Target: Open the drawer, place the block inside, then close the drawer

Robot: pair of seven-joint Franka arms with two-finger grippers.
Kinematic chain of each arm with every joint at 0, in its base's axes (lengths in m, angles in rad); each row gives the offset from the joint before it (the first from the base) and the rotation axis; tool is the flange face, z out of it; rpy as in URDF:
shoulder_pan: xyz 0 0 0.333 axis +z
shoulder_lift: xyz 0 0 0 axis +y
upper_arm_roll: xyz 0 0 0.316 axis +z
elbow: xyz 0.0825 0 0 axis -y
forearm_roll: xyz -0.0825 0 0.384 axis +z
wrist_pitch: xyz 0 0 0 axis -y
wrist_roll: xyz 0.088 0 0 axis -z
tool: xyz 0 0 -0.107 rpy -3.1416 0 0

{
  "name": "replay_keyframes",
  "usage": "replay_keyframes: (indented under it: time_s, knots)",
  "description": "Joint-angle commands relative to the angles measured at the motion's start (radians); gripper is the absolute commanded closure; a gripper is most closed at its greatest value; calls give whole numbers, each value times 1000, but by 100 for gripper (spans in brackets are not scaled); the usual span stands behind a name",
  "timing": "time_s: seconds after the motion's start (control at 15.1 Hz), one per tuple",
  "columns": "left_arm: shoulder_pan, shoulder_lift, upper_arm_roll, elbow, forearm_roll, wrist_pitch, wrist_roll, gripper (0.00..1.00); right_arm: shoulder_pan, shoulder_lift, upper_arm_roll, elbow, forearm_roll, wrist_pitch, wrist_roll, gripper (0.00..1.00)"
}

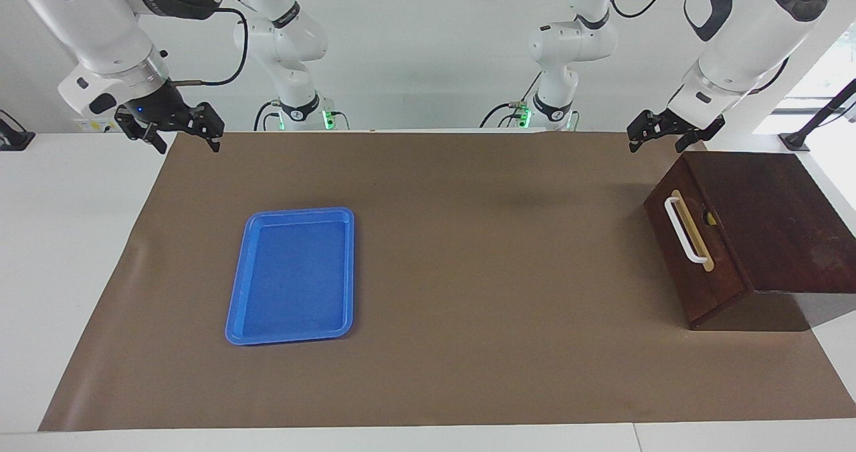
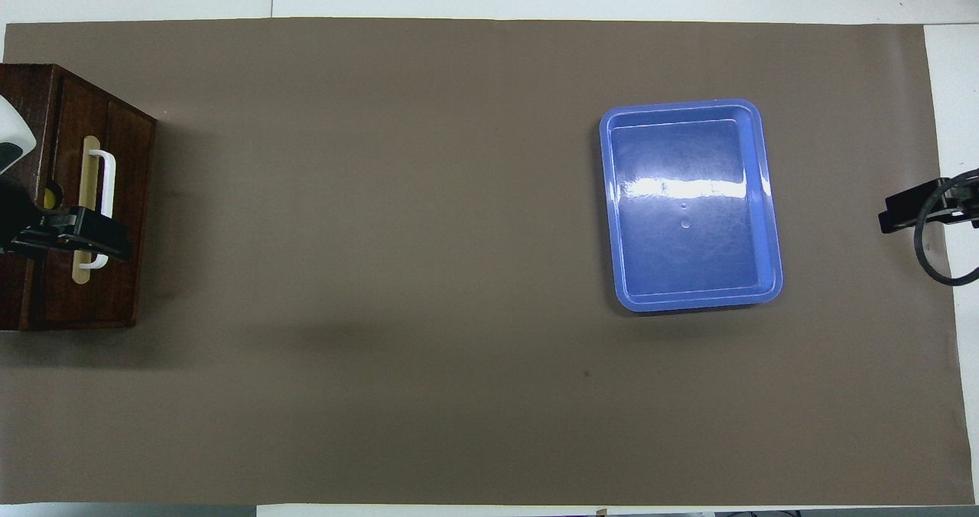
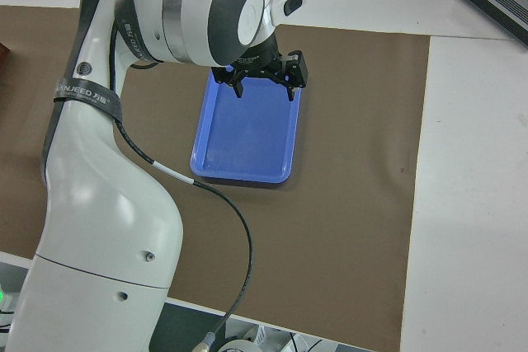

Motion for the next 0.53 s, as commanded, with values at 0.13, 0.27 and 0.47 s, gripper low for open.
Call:
replay_keyframes:
  time_s: [0.13,0.27,0.47]
  knots:
    - [-16,13,14,27,15,-18,12,0,-1,1,-3,0,5,4,2,0]
    - [-16,13,10,45,9,-22,11,0,-4,-2,-3,2,5,4,1,0]
    - [-14,13,14,51,3,-15,9,0,-4,-2,-3,-3,5,7,2,0]
